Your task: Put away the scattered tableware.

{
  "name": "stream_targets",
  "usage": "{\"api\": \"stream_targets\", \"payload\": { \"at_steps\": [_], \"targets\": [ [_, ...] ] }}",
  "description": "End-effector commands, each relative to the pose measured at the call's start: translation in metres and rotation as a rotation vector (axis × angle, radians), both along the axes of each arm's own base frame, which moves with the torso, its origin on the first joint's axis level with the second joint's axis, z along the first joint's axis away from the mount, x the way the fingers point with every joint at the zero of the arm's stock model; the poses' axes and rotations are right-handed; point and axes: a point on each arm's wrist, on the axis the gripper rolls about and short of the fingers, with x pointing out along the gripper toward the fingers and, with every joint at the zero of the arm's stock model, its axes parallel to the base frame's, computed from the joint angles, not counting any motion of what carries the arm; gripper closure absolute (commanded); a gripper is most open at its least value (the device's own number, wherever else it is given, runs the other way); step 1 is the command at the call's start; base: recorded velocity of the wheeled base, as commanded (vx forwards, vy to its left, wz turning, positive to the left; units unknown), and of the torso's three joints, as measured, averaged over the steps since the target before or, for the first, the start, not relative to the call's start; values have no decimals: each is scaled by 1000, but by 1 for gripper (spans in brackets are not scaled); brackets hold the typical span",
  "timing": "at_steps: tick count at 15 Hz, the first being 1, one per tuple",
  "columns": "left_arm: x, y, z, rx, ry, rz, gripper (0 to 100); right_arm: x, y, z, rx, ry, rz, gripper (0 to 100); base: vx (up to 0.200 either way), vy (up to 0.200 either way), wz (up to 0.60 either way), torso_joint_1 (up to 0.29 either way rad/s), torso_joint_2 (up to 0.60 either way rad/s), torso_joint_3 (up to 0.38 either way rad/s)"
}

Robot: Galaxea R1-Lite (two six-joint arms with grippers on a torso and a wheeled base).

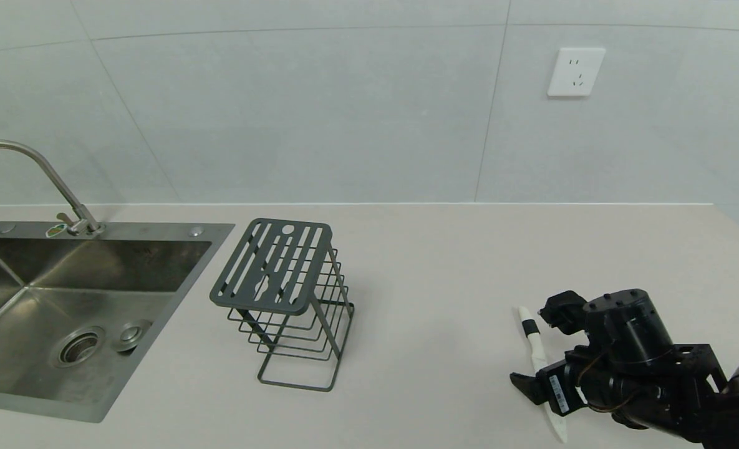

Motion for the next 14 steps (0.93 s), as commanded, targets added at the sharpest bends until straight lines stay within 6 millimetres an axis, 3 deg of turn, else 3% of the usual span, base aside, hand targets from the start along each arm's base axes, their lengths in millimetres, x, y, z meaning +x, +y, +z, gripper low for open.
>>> {"api": "stream_targets", "payload": {
  "at_steps": [1,6,14],
  "targets": [
    [0,0,0,0,1,1,0,7,1,-10,-22,27,-13,0,0,0,0,0,0,0],
    [0,0,0,0,1,1,0,20,6,-8,-22,-8,-34,0,0,0,0,0,0,0],
    [0,0,0,-2,1,1,0,23,2,-12,-28,1,-55,0,0,0,0,0,0,0]
  ]
}}
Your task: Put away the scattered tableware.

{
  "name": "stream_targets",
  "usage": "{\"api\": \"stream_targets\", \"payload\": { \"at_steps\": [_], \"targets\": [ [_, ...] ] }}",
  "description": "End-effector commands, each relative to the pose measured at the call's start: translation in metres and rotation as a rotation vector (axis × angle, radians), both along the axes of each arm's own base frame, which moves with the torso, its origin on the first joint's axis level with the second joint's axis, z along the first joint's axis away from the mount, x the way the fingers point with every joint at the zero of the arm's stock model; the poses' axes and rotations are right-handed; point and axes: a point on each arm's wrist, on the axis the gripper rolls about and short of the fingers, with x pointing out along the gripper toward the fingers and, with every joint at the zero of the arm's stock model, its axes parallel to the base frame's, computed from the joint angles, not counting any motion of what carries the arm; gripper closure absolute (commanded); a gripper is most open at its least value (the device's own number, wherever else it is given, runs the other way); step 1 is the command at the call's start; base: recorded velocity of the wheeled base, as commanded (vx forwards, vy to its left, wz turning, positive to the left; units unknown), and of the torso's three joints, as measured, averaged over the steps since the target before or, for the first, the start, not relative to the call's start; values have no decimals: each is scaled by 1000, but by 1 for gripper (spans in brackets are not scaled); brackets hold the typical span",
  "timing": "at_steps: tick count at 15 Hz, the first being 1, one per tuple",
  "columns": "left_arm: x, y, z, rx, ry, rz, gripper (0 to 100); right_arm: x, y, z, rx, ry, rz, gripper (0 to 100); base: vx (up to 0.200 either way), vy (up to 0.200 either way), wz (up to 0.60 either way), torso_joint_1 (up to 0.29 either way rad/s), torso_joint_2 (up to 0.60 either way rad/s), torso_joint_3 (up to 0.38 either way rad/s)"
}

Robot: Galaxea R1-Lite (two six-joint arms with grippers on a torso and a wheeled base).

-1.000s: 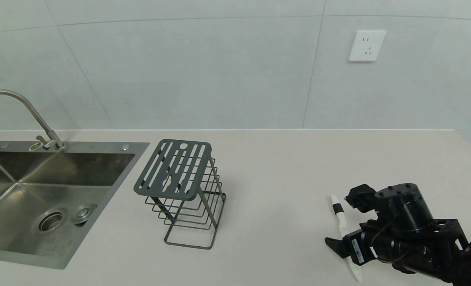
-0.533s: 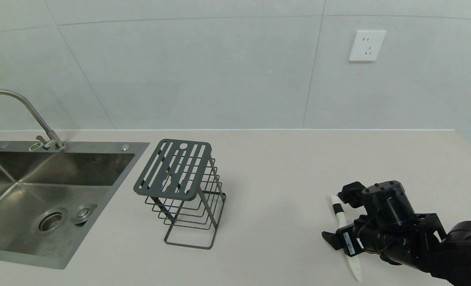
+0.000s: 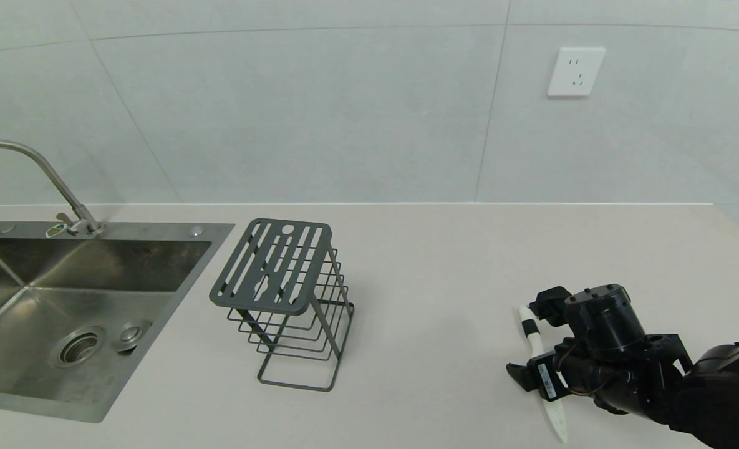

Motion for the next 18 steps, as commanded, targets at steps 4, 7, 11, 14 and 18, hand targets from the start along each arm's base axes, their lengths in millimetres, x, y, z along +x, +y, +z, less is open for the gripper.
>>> {"api": "stream_targets", "payload": {
  "at_steps": [4,7,11,14,18],
  "targets": [
    [0,0,0,1,0,0,0,1,-1,-1,-2,3,-2,100,0,0,0,0,0,0],
    [0,0,0,0,0,0,0,1,-3,-16,-24,57,-12,100,0,0,0,0,0,0],
    [0,0,0,0,0,0,0,8,-10,-21,-32,71,-40,100,0,0,0,0,0,0],
    [0,0,0,-10,-1,14,0,13,-7,5,27,-68,-21,100,0,0,0,0,0,0],
    [0,0,0,-8,-1,14,0,10,-8,30,59,-195,33,100,0,0,0,0,0,0]
  ]
}}
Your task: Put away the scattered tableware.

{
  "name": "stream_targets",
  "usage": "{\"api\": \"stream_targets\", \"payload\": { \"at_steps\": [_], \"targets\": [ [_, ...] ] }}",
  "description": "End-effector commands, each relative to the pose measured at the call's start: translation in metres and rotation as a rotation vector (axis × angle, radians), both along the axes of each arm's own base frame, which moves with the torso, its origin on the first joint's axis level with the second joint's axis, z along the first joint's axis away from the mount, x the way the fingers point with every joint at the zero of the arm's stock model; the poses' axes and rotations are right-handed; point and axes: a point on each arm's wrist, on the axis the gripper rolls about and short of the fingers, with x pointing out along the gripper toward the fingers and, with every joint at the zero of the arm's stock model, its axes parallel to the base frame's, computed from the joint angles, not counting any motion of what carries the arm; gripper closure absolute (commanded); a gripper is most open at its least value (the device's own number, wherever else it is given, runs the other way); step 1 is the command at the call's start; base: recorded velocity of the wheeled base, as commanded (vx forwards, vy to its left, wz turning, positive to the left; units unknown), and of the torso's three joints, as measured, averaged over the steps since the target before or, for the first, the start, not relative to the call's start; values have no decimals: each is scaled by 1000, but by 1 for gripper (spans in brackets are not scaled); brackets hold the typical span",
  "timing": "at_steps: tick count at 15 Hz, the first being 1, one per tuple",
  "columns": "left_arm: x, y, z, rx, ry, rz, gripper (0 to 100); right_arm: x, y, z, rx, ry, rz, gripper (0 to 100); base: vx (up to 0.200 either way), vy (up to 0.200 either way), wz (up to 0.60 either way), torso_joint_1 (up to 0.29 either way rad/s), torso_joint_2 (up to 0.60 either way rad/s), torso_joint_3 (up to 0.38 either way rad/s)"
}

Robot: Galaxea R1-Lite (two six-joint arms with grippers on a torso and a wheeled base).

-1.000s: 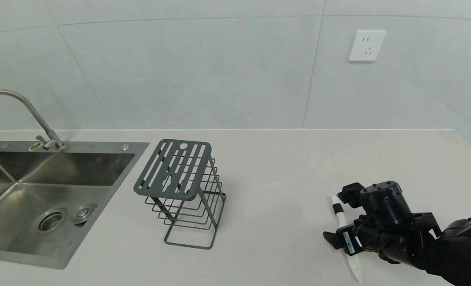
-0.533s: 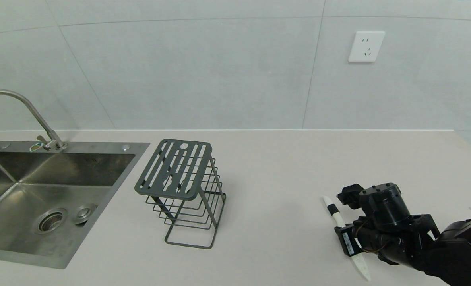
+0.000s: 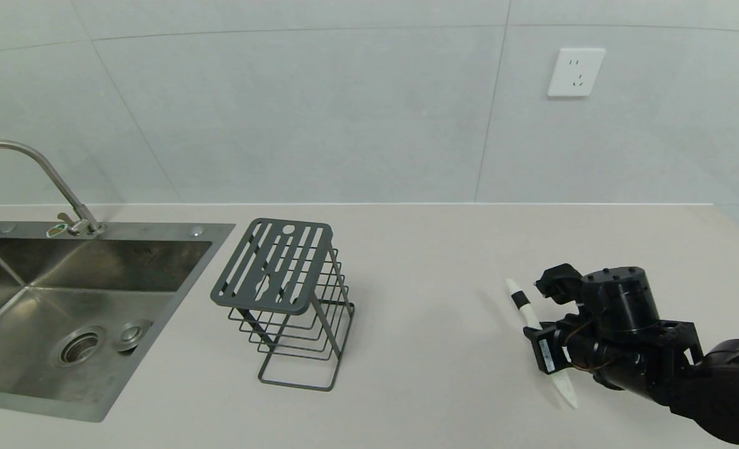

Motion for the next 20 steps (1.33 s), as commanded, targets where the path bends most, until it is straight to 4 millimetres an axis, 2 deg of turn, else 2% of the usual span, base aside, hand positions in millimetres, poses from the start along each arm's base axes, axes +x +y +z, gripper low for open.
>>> {"api": "stream_targets", "payload": {
  "at_steps": [1,3,5,9,18,19,20],
  "targets": [
    [0,0,0,-1,-1,0,0,-10,-3,26,31,-85,30,100,0,0,0,0,0,0],
    [0,0,0,1,-1,0,0,-16,-5,34,21,-115,47,100,0,0,0,0,0,0],
    [0,0,0,1,-1,2,0,-27,-10,53,35,-178,96,100,0,0,0,0,0,0],
    [0,0,0,2,-1,0,0,-40,-15,77,24,-280,217,100,0,0,0,0,0,0],
    [0,0,0,-1,-2,-1,0,-51,-12,90,-116,-419,427,100,0,0,0,0,0,0],
    [0,0,2,-2,-21,-1,0,-56,-10,92,-128,-449,480,100,0,0,0,0,0,0],
    [-1,0,11,-7,-110,-2,0,-62,-12,97,-156,-513,544,100,0,0,0,0,0,0]
  ]
}}
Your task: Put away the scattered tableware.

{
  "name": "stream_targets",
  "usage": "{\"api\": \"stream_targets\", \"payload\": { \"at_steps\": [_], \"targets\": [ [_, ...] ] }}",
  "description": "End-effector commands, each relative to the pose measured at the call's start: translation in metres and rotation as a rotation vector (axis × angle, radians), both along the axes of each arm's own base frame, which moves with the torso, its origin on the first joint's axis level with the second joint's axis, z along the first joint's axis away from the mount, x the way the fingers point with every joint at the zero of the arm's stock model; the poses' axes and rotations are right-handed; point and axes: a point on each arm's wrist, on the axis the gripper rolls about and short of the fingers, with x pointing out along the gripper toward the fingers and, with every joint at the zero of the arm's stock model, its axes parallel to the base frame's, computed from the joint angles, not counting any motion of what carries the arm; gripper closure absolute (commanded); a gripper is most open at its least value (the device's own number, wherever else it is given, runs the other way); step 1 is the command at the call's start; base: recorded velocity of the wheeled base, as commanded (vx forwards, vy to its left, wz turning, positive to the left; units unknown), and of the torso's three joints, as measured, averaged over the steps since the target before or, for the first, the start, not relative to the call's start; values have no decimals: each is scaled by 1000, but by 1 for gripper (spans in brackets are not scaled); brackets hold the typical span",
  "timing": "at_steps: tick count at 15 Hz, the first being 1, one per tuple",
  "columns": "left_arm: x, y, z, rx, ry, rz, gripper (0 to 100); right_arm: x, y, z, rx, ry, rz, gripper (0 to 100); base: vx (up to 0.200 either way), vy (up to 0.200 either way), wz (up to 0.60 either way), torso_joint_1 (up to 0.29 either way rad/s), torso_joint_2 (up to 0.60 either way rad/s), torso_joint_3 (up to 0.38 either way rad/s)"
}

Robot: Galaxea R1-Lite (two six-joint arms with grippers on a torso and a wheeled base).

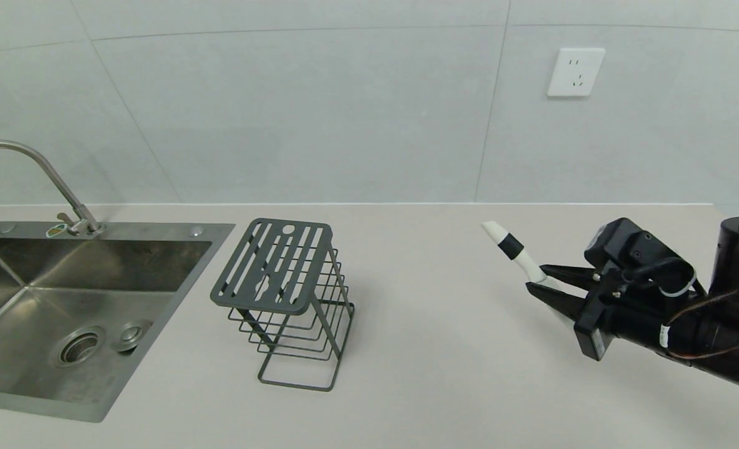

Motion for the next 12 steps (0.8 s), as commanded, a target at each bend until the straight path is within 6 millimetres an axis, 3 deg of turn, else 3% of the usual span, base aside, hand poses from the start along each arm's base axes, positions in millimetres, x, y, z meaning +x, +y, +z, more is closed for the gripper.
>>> {"api": "stream_targets", "payload": {
  "at_steps": [1,5,7,10,12],
  "targets": [
    [-2,0,14,-2,-141,0,0,-14,-4,9,-11,-78,81,100,0,0,0,0,0,0],
    [-11,-2,41,-36,-323,-82,0,-29,-10,21,20,-133,143,100,0,0,0,0,0,0],
    [-14,-2,57,-95,-292,-132,0,-33,-11,21,11,-145,148,100,0,0,0,0,0,0],
    [-5,-3,114,-64,-261,-280,0,-25,-3,22,-11,-156,169,100,0,0,0,0,0,0],
    [19,-7,146,-37,-295,-434,0,-20,5,22,-12,-152,190,100,0,0,0,0,0,0]
  ]
}}
